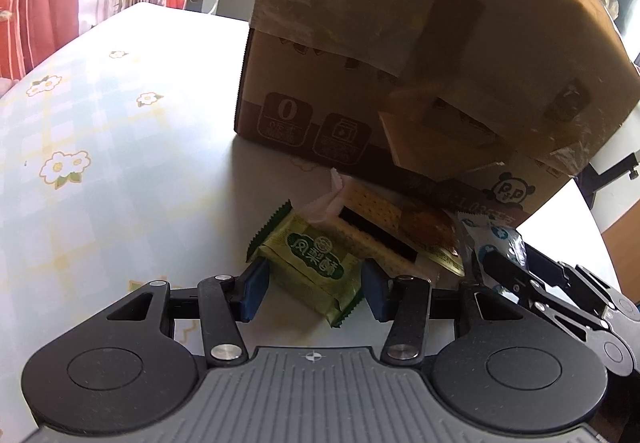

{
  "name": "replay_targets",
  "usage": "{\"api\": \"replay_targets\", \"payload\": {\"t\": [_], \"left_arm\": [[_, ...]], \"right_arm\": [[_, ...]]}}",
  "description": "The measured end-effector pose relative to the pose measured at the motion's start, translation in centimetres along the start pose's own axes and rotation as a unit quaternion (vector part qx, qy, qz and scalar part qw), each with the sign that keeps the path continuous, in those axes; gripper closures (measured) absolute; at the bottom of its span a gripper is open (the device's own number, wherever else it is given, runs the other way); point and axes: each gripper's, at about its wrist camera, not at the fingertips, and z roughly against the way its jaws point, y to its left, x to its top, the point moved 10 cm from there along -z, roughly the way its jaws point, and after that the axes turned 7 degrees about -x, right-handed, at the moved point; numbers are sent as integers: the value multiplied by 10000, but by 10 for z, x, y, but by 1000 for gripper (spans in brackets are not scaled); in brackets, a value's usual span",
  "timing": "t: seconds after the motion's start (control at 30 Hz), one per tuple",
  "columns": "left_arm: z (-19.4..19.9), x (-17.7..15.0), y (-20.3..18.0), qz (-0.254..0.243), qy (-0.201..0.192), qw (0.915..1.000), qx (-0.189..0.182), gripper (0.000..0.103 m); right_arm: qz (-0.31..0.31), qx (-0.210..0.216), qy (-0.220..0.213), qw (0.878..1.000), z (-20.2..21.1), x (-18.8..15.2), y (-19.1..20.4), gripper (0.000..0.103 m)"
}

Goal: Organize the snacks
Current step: 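Grasp the green cake packet with the left tool while the right tool grasps the white-blue packet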

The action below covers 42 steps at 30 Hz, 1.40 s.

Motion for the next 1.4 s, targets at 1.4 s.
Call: {"api": "replay_targets", "payload": {"t": [1.4], "left_arm": [[9,-8,12,-582,-363,9954,676,60]], "right_arm": [[41,9,124,9999,-7,-2,4,57]]}}
